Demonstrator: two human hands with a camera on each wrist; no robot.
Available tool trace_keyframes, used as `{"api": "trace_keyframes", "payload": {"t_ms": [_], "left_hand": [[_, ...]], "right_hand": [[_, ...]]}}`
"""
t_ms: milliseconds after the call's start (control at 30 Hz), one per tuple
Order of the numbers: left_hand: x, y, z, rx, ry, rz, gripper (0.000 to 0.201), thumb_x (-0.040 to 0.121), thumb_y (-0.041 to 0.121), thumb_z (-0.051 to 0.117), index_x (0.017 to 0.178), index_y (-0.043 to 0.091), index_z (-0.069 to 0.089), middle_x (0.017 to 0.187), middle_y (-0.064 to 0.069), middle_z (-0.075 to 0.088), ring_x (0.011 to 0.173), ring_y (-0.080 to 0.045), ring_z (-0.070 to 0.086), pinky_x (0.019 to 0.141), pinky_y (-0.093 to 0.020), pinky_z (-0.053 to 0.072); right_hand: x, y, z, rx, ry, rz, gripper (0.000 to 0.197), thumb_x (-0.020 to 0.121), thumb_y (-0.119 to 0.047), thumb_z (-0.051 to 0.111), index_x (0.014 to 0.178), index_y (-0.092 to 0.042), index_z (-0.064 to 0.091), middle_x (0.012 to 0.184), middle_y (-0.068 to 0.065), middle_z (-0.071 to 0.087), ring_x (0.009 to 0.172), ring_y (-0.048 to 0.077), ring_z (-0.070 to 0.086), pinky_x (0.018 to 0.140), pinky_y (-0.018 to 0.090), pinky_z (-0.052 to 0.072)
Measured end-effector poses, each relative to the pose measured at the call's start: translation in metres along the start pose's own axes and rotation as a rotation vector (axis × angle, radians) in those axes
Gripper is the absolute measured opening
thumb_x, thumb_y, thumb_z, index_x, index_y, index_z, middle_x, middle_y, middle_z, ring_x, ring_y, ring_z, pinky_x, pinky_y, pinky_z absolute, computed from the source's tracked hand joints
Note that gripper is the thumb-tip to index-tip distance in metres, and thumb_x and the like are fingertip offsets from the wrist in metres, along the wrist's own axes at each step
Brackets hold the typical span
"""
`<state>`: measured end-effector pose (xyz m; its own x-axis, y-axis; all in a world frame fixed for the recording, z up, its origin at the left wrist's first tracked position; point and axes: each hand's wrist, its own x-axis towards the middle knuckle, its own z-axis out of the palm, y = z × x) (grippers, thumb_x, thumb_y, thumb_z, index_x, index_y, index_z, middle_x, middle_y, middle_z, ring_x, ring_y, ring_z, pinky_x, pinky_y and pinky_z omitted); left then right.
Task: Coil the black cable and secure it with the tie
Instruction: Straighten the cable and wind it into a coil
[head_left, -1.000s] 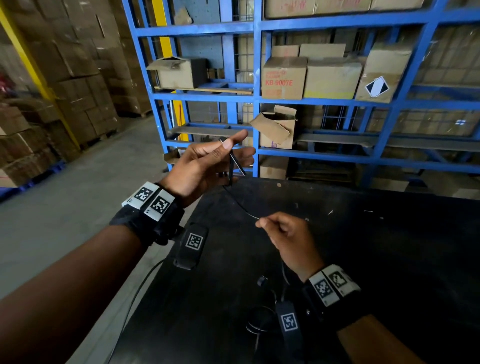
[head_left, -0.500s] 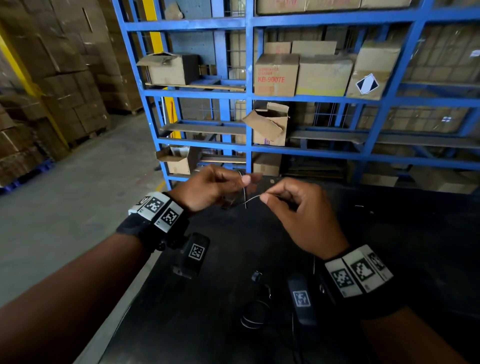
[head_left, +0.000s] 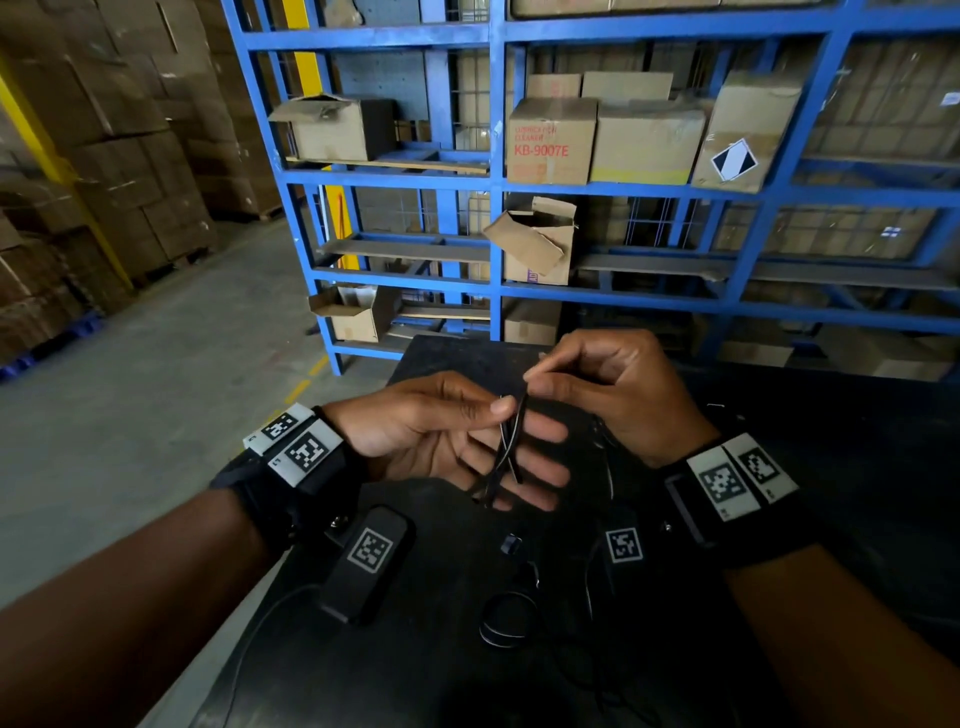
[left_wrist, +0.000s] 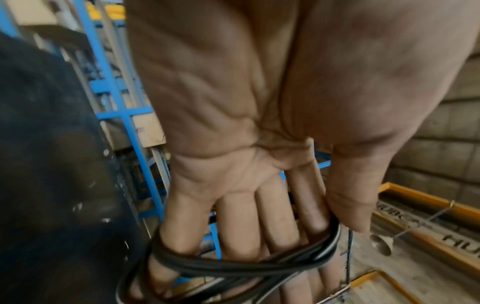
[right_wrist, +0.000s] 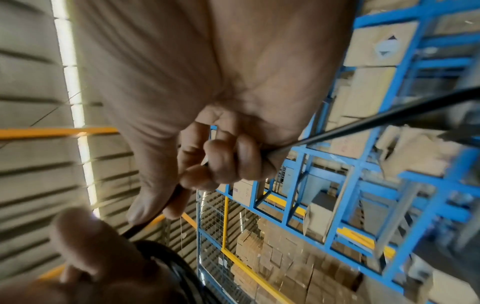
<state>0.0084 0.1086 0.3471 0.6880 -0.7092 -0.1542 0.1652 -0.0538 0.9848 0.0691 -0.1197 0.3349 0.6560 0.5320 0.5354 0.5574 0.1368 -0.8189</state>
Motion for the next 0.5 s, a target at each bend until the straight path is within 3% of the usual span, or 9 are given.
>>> {"api": "trace_keyframes", "payload": {"t_ms": [100, 200, 267, 367, 500], "left_hand": [[0.002, -0.001, 0.006, -0.169, -0.048, 0.099, 0.047, 0.104, 0.035, 0.05, 0.144, 0.011, 0.057, 0.131, -0.022, 0.07, 0.136, -0.056, 0.05, 0.112, -0.074, 0.034], [0.007, 0.002, 0.01, -0.299, -0.053, 0.215, 0.049, 0.102, 0.041, 0.052, 0.146, 0.02, 0.056, 0.131, -0.018, 0.071, 0.139, -0.047, 0.05, 0.111, -0.069, 0.039], [0.01, 0.006, 0.008, -0.375, -0.029, 0.291, 0.05, 0.103, 0.042, 0.047, 0.148, 0.023, 0.053, 0.135, -0.016, 0.069, 0.142, -0.046, 0.044, 0.113, -0.07, 0.036], [0.012, 0.018, -0.001, -0.417, 0.067, 0.376, 0.05, 0.103, 0.041, 0.042, 0.147, 0.022, 0.053, 0.139, -0.014, 0.067, 0.144, -0.045, 0.043, 0.112, -0.071, 0.035], [0.007, 0.027, -0.016, -0.384, 0.264, 0.416, 0.048, 0.102, 0.041, 0.04, 0.14, 0.022, 0.06, 0.139, -0.011, 0.068, 0.139, -0.04, 0.054, 0.109, -0.069, 0.041]], "right_hand": [[-0.004, 0.01, 0.008, 0.258, 0.051, 0.091, 0.023, 0.074, -0.029, 0.084, 0.087, -0.011, 0.077, 0.072, -0.006, 0.074, 0.062, 0.0, 0.065, 0.059, 0.016, 0.046], [-0.013, 0.023, 0.022, 0.482, 0.122, 0.227, 0.034, 0.066, -0.045, 0.088, 0.086, -0.018, 0.08, 0.075, 0.001, 0.075, 0.061, 0.013, 0.066, 0.056, 0.024, 0.051], [-0.02, 0.034, 0.035, 0.463, 0.192, 0.306, 0.028, 0.071, -0.044, 0.086, 0.083, -0.019, 0.081, 0.069, 0.002, 0.073, 0.054, 0.015, 0.06, 0.049, 0.024, 0.045], [-0.033, 0.045, 0.049, 0.393, 0.222, 0.394, 0.015, 0.09, -0.027, 0.07, 0.088, -0.02, 0.083, 0.057, 0.005, 0.066, 0.045, 0.016, 0.04, 0.04, 0.019, 0.026], [-0.05, 0.038, 0.052, 0.271, 0.19, 0.418, 0.026, 0.092, -0.03, 0.063, 0.106, -0.017, 0.08, 0.06, 0.008, 0.065, 0.044, 0.012, 0.041, 0.042, 0.019, 0.028]]}}
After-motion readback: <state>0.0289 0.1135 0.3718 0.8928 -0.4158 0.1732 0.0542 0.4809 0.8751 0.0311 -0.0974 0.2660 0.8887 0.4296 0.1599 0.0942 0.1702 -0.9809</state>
